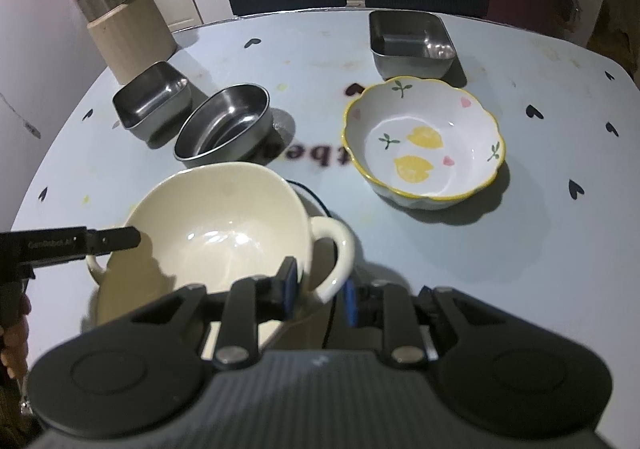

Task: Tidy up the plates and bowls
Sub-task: 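Carry the cream two-handled bowl across the table with both grippers on its handles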

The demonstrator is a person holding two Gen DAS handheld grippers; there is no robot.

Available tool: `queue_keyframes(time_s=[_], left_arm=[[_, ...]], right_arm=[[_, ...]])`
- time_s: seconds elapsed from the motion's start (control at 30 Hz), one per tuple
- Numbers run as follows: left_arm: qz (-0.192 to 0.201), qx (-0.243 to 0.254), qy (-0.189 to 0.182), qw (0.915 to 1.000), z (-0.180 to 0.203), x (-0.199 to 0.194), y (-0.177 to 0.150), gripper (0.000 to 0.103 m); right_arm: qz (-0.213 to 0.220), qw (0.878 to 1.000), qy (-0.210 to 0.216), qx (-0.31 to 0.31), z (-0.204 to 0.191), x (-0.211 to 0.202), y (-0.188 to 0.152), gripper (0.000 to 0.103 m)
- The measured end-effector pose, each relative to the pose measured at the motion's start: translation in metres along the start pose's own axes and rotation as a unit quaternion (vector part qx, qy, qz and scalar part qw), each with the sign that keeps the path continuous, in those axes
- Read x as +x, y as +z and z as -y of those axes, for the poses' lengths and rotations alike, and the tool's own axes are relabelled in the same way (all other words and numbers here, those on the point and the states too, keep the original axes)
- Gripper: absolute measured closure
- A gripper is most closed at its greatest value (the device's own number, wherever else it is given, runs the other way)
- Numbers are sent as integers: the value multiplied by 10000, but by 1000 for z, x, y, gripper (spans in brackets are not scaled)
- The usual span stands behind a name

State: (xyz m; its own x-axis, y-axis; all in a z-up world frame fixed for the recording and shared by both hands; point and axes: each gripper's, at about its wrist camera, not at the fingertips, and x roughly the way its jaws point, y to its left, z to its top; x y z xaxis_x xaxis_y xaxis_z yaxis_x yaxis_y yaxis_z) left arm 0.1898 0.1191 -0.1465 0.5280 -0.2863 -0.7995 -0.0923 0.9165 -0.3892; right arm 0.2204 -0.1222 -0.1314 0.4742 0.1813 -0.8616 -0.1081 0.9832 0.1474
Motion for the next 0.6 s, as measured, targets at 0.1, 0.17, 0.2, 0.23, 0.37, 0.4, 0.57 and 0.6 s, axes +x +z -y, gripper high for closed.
queue_keyframes(time_s=[0.1, 0.17, 0.2, 0.23, 0.37, 0.4, 0.57, 0.6], left_arm=[[-15, 104, 50, 9999, 3, 0, 0, 75], [-19, 256, 100, 9996, 6, 0, 0, 74], [-17, 314, 118, 9994, 7, -1, 0, 74], [-17, 350, 133, 9993, 9, -1, 0, 75], [-42, 409, 155, 9990, 10, -1, 0, 74], [-53, 398, 149, 9991, 9, -1, 0, 74], [-68, 469, 169, 9987, 11, -2, 1, 75], [-65, 502, 187, 9985, 12, -2, 1, 75]], right_arm=[[-37, 10000, 0, -32, 0, 0, -1, 73], [-65, 10000, -3, -57, 0, 1, -1, 73], [-73, 9999, -14, -70, 0, 1, -1, 73], [-76, 9999, -31, -99, 0, 2, -2, 73], [-133, 9999, -45, -80, 1, 4, -2, 72], [-142, 9998, -54, -95, 0, 4, -2, 72], [-161, 9997, -77, -144, 0, 6, -4, 71], [-174, 9997, -76, -131, 0, 6, -5, 71]])
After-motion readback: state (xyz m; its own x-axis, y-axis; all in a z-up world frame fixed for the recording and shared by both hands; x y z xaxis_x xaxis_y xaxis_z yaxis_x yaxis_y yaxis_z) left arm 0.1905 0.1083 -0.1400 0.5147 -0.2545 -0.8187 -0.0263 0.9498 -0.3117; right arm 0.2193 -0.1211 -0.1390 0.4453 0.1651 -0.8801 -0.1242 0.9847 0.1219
